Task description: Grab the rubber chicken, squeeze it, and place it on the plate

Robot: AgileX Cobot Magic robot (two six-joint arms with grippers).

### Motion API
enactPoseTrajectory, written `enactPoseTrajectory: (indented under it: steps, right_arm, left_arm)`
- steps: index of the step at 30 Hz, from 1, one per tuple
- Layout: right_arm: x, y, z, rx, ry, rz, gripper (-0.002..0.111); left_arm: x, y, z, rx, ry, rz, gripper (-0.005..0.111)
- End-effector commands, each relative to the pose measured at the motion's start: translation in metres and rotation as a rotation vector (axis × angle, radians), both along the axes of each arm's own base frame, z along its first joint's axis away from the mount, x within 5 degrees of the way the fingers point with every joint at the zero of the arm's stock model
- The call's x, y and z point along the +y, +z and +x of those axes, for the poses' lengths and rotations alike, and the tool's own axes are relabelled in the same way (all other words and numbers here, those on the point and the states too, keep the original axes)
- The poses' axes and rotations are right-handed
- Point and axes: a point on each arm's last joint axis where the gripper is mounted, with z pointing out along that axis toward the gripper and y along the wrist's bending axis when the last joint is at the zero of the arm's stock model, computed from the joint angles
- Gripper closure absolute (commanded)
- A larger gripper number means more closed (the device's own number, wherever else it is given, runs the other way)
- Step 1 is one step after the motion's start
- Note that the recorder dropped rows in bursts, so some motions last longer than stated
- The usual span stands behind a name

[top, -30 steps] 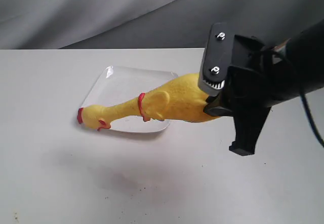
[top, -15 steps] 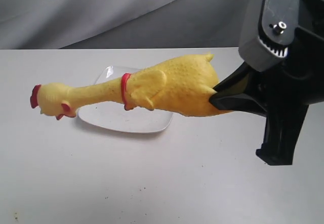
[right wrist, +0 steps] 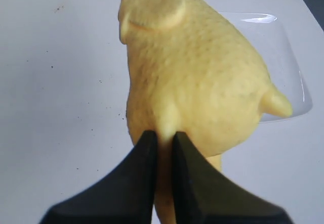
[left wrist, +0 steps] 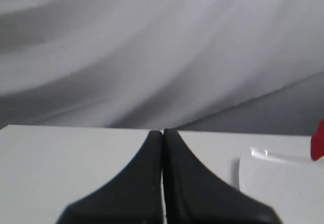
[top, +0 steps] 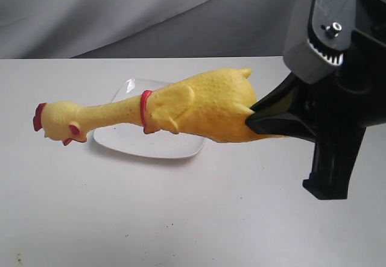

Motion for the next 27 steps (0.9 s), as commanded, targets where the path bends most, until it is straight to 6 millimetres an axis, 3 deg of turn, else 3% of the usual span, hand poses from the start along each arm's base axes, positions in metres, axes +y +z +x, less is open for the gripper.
enactPoseTrajectory:
  steps: [1,9,13,16,19,22,25,27]
  right_arm:
    - [0.001,0.003,-0.001,-0.001,-0.011,0.045,0.108]
    - [0.002,0.003,-0.002,0.005,-0.009,0.045,0.108]
    - [0.002,0.003,-0.002,0.005,-0.009,0.045,0.108]
    - [0.002,0.003,-0.002,0.007,-0.009,0.048,0.108]
    - [0.002,0.003,-0.002,0.009,-0.009,0.051,0.108]
    - [0.002,0.003,-0.002,0.010,-0.009,0.053,0.108]
    - [0.002,0.003,-0.002,0.012,-0.008,0.054,0.108]
    - [0.002,0.003,-0.003,0.016,-0.009,0.059,0.108]
  left_arm:
    - [-0.001,0.010,-0.001,-0.130,-0.013,-0.022,0.106]
    - [-0.009,0.054,-0.021,-0.649,-0.058,0.127,0.106]
    - [-0.015,0.069,-0.038,-0.906,-0.106,0.154,0.106]
    - [-0.021,0.074,-0.045,-1.005,-0.158,0.202,0.106]
    - [-0.025,0.073,-0.044,-0.988,-0.234,0.175,0.106]
    - [-0.034,0.066,-0.028,-0.733,-0.317,0.225,0.107]
    - [-0.045,0.082,-0.023,-0.589,-0.420,0.293,0.107]
    - [-0.052,0.100,-0.019,-0.534,-0.463,0.459,0.107]
